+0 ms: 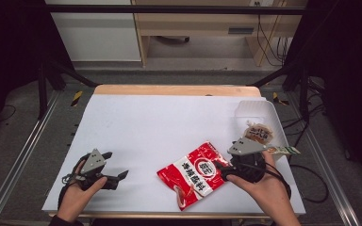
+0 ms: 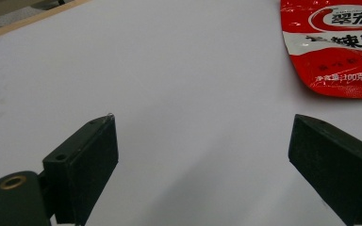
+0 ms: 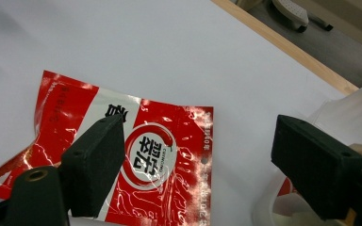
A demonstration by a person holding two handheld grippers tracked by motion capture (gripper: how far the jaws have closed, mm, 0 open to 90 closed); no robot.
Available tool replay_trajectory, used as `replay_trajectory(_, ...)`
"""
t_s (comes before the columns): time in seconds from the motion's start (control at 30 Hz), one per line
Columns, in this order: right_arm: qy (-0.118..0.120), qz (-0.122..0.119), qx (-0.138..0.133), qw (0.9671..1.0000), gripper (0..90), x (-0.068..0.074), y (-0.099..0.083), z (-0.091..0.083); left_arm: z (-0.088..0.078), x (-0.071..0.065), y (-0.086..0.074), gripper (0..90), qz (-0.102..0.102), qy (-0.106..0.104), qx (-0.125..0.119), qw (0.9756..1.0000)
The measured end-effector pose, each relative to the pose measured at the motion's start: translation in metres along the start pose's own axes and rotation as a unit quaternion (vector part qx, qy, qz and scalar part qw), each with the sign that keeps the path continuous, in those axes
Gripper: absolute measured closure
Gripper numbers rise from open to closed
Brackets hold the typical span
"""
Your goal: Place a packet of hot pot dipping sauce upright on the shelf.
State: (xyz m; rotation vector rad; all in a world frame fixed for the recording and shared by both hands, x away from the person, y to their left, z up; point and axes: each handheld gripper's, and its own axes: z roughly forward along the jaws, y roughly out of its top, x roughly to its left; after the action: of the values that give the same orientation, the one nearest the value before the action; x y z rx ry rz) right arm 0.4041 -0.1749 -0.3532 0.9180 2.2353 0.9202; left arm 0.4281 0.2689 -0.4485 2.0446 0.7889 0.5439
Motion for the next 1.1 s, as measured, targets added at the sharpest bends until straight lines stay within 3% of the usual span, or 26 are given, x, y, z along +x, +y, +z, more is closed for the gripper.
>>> replay_trajectory(0.37, -0.003, 0.050, 0.003, 0.9988, 20.5, 0.008, -0.028, 0.022, -0.001, 0.000, 0.000, 8.7, 0.002, 0.000, -0.001, 1.0000)
replay_trajectory(0.63, -0.008, 0.051, 0.026, 0.9983, 18.2, 0.019, -0.052, 0.035, 0.000, -0.001, 0.000, 8.7, 0.004, -0.001, 0.001, 1.0000)
replay_trajectory(1.1, -0.007, 0.106, 0.030, 0.9939, 11.5, 0.017, -0.083, 0.058, 0.001, -0.003, 0.001, 8.7, 0.013, -0.006, 0.004, 0.9999)
